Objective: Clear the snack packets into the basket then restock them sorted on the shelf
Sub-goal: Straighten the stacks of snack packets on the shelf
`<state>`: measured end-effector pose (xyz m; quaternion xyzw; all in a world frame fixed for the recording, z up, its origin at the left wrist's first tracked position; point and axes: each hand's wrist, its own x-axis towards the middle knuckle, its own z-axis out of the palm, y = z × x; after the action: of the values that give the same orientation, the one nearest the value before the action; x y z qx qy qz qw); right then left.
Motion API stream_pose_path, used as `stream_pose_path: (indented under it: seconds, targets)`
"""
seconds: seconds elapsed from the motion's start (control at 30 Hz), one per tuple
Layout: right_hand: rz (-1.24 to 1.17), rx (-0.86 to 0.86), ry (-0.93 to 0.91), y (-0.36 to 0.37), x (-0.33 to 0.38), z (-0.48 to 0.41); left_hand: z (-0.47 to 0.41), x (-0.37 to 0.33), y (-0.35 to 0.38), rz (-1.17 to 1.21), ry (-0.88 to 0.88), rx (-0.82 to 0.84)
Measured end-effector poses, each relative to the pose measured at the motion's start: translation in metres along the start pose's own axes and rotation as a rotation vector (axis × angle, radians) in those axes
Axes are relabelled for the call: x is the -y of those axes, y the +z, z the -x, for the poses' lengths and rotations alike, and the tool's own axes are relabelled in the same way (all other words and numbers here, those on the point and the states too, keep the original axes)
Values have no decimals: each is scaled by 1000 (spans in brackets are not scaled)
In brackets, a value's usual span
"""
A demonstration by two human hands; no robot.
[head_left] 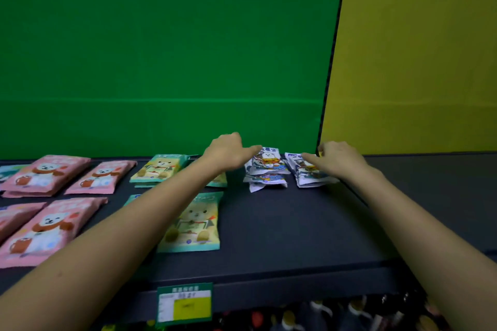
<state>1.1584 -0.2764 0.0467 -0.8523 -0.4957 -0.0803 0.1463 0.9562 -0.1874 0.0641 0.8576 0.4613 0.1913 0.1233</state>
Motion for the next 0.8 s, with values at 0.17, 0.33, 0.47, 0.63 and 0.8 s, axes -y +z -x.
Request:
stream_pose_path:
  seconds: [0.17,0.33,0.47,0.63,0.8]
  targets:
    - [14,178,17,13,-1,-14,-21,-26,22,-134,-156,-55]
    - [-57,283,27,20,-9,-22,-36,-26,37,-54,-250,70]
    - [-96,306,38,23,-13,-27,-45,-26,45,26,-242,68]
    - [-164,248,-2,20,-13,-29,-46,-26,47,191,-233,38]
    - [-279,127,-82,2,-25,-15,-23,-18,28,508,-174,35]
